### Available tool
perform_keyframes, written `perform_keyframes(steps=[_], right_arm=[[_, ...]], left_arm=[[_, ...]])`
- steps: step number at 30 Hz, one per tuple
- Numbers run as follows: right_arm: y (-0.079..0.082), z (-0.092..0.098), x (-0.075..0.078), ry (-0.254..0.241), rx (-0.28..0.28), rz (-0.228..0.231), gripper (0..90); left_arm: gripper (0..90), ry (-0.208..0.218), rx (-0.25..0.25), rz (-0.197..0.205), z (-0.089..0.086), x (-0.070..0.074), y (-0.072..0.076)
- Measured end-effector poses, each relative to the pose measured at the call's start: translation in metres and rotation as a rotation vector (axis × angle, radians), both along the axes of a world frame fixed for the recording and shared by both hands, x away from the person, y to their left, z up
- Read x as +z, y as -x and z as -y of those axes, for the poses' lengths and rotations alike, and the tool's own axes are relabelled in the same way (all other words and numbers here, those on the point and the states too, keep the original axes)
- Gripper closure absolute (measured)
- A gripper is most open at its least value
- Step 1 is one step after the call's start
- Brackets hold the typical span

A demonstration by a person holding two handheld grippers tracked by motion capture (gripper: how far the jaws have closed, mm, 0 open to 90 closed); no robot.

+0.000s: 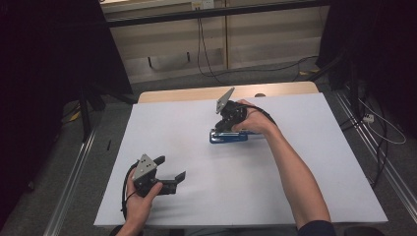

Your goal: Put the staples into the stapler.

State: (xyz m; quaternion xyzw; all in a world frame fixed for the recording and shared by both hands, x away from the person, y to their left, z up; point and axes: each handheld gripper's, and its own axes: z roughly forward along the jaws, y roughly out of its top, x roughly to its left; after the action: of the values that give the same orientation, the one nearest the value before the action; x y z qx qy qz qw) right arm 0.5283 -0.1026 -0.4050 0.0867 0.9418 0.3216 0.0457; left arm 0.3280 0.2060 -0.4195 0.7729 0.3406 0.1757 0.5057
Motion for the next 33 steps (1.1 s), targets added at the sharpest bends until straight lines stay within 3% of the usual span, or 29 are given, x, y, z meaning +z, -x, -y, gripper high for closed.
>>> perform_keyframes(steps=[33], right_arm=[[-0.0004, -0.0032, -0.0042, 0.007, -0.005, -0.013, 79.2]], left_arm=[[5.1, -0.004, 0.005, -0.001, -0.0002, -0.0002, -0.0004]])
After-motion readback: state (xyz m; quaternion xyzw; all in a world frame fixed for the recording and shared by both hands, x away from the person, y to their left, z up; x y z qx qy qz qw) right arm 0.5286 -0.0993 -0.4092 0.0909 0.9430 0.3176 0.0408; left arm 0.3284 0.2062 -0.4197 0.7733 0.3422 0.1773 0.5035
